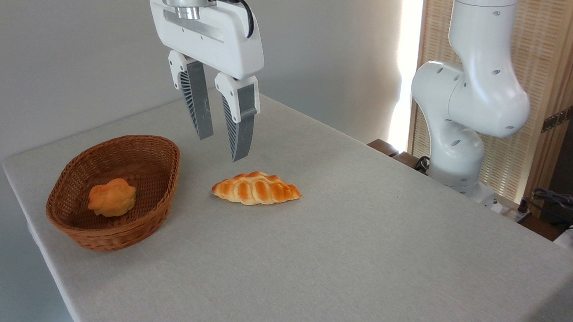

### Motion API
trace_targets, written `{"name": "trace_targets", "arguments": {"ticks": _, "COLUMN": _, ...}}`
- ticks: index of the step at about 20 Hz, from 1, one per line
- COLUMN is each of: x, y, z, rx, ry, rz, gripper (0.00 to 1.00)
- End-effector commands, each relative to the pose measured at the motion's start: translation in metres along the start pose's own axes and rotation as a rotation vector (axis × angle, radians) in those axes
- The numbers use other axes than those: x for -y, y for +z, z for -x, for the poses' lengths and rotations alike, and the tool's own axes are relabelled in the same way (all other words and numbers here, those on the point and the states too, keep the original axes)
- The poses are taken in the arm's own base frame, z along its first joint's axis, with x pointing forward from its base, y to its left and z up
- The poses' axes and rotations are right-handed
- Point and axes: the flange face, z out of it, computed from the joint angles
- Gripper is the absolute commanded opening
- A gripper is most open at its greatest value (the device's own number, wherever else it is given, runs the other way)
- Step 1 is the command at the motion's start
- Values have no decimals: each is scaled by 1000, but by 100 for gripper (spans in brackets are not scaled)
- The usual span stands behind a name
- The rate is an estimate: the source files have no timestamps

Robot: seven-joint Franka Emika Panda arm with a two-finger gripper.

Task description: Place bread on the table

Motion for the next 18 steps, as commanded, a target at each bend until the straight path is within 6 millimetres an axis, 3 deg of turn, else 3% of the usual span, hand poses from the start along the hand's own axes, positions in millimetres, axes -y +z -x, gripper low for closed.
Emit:
{"name": "trace_targets", "arguments": {"ticks": 1, "x": -18, "y": 5, "z": -21, "rx": 11, "ry": 55, "rz": 17, "gripper": 100}}
{"name": "trace_targets", "arguments": {"ticks": 3, "x": -32, "y": 10, "z": -38, "rx": -5, "ry": 90, "rz": 12, "gripper": 100}}
{"name": "trace_targets", "arguments": {"ticks": 10, "x": -98, "y": 48, "z": -135, "rx": -185, "ry": 131, "rz": -41, "gripper": 100}}
{"name": "trace_targets", "arguments": {"ticks": 18, "x": -127, "y": 95, "z": -185, "rx": -296, "ry": 190, "rz": -46, "gripper": 100}}
